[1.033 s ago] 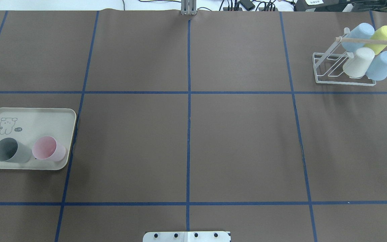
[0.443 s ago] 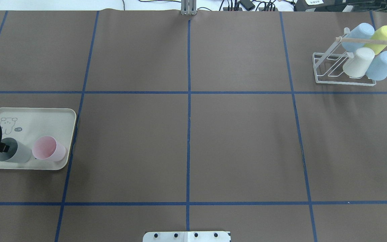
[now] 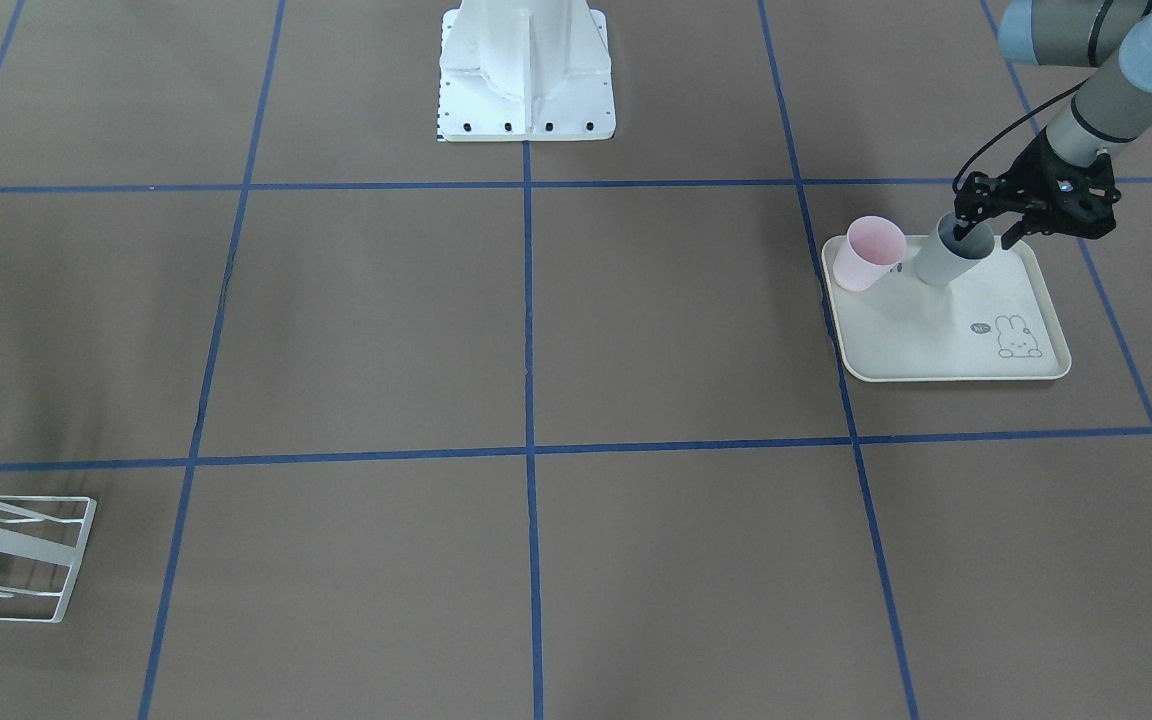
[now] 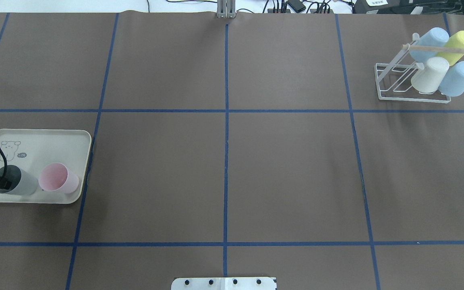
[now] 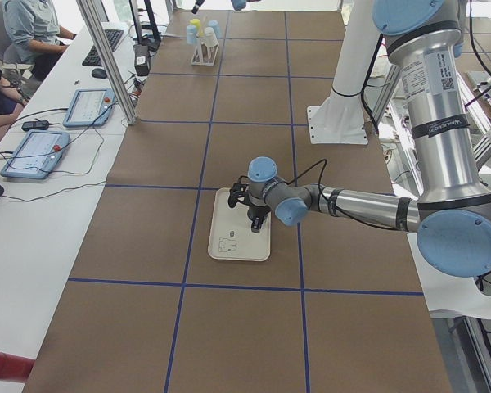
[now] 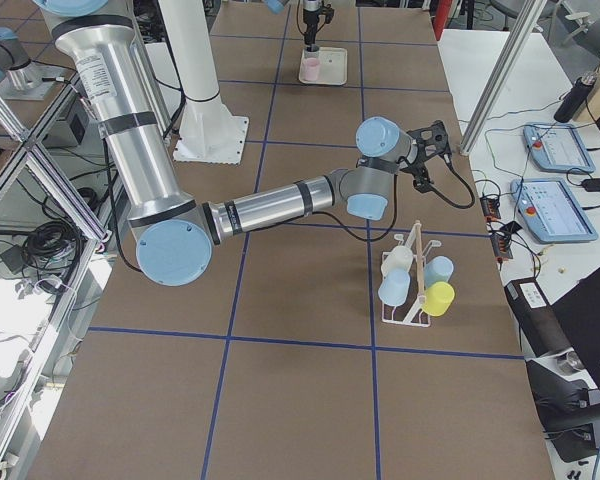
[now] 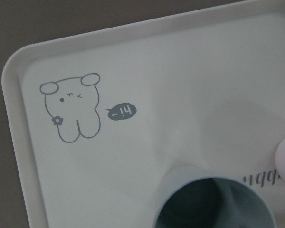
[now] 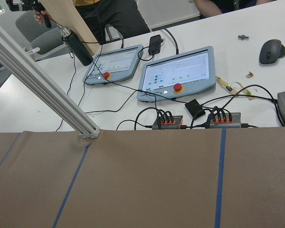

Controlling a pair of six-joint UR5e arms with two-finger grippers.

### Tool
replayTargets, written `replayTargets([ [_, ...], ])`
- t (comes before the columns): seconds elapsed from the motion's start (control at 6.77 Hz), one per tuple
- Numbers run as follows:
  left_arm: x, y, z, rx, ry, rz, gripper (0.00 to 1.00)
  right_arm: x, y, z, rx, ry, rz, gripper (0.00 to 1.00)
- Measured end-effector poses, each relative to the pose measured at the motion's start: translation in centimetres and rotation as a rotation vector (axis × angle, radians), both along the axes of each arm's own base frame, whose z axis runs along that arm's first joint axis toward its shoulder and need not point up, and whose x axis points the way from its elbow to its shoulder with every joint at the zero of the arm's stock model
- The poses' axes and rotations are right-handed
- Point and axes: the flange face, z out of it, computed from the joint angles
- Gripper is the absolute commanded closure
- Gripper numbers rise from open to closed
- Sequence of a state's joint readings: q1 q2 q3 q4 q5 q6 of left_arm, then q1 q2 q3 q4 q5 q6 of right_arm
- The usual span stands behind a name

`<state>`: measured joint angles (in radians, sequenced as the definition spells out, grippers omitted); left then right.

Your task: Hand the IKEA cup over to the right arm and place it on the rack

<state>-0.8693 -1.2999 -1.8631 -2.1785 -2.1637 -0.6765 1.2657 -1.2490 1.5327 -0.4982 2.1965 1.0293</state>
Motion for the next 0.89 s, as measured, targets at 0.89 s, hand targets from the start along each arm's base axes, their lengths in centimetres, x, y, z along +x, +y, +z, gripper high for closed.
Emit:
replayTargets([
  [0.89, -8.6, -5.6, -7.0, -0.109, -0.035, -0.251, 1.00, -0.7, 0.0, -2.4, 0.011, -0.035, -0.006, 0.00],
])
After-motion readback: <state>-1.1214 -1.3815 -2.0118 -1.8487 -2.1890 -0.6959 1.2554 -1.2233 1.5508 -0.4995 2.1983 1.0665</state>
